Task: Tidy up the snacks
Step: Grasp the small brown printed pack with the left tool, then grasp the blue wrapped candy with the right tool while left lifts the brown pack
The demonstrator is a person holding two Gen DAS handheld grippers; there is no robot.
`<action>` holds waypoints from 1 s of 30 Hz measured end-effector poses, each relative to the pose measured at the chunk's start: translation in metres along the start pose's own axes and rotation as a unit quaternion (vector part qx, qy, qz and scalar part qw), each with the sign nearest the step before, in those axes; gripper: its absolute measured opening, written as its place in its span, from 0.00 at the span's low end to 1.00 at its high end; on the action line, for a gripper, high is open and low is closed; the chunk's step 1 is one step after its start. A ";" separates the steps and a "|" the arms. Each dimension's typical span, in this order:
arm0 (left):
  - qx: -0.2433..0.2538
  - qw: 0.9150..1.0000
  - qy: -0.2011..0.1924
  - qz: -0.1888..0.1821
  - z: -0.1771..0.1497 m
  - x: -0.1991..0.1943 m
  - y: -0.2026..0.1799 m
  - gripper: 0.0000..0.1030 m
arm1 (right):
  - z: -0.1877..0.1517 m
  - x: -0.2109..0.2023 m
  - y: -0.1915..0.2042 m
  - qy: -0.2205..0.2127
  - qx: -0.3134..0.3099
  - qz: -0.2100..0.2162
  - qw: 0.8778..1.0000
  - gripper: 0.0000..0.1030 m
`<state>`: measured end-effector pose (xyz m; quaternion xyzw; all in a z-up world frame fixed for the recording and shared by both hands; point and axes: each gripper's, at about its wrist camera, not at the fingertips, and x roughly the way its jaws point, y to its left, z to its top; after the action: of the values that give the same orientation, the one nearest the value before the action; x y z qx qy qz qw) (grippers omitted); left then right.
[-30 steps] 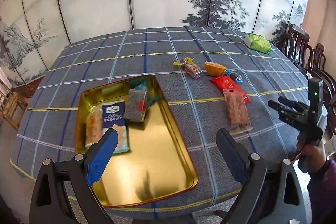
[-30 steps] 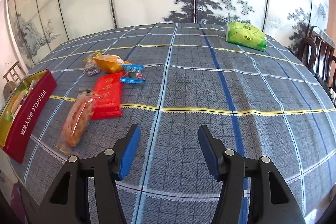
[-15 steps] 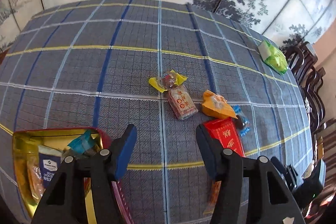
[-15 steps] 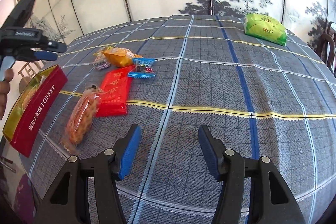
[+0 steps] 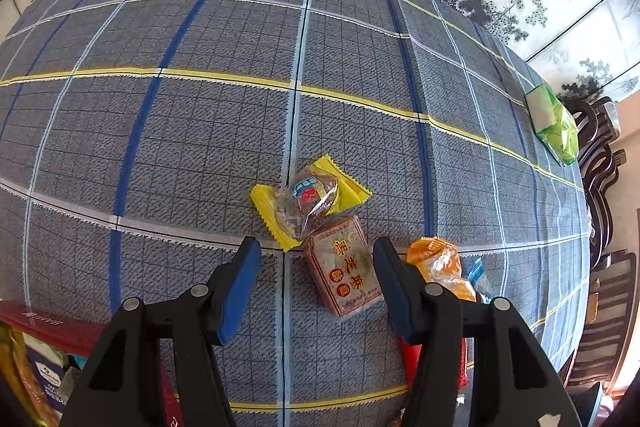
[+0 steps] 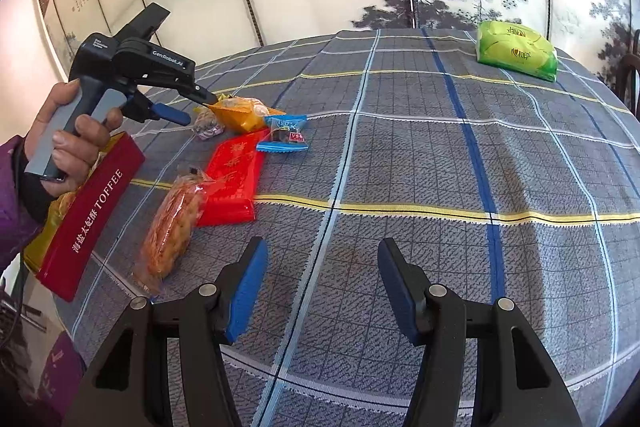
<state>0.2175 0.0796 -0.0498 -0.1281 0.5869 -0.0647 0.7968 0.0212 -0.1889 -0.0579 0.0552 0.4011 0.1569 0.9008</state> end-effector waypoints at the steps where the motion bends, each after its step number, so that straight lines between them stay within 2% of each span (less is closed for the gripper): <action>1: -0.003 1.000 0.003 0.000 0.001 0.003 0.000 0.52 | 0.000 0.000 0.000 0.000 0.001 0.001 1.000 0.57; 6: 0.007 1.000 -0.003 0.024 -0.009 0.004 -0.009 0.49 | 0.000 0.001 -0.003 0.001 0.012 0.005 1.000 0.57; 7: 0.011 1.000 -0.005 0.025 -0.012 0.002 -0.011 0.39 | 0.001 0.001 -0.004 0.002 0.015 0.006 1.000 0.57; 8: 0.013 1.000 -0.004 0.019 -0.016 0.002 -0.010 0.24 | 0.001 0.002 -0.005 0.002 0.017 0.006 1.000 0.57; 12: 0.005 0.999 -0.005 0.031 -0.035 -0.006 -0.003 0.24 | 0.001 0.002 -0.004 0.004 0.014 0.001 1.000 0.58; 15: 0.004 1.000 0.000 0.003 -0.062 -0.024 -0.001 0.24 | 0.001 0.002 -0.003 0.006 0.014 -0.002 1.000 0.59; 18: 0.034 0.999 -0.005 -0.013 -0.097 -0.045 -0.008 0.24 | 0.005 0.003 -0.002 0.012 0.012 0.011 1.000 0.59; 23: 0.065 0.997 -0.012 -0.033 -0.143 -0.069 -0.014 0.24 | 0.040 0.005 0.013 -0.002 -0.027 0.034 0.999 0.59; 26: 0.068 0.996 -0.013 -0.048 -0.156 -0.078 -0.014 0.24 | 0.064 0.026 0.018 0.010 -0.036 0.051 0.998 0.59; 28: 0.072 0.996 -0.020 -0.045 -0.163 -0.085 -0.014 0.24 | 0.075 0.040 0.022 0.015 -0.035 0.066 0.997 0.59; 30: 0.079 0.996 -0.026 -0.045 -0.168 -0.091 -0.014 0.24 | 0.084 0.055 0.027 0.023 -0.043 0.059 0.997 0.59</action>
<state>0.0311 0.0675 -0.0087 -0.0932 0.5531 -0.1435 0.8154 0.1116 -0.1429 -0.0346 0.0364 0.4108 0.2279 0.8820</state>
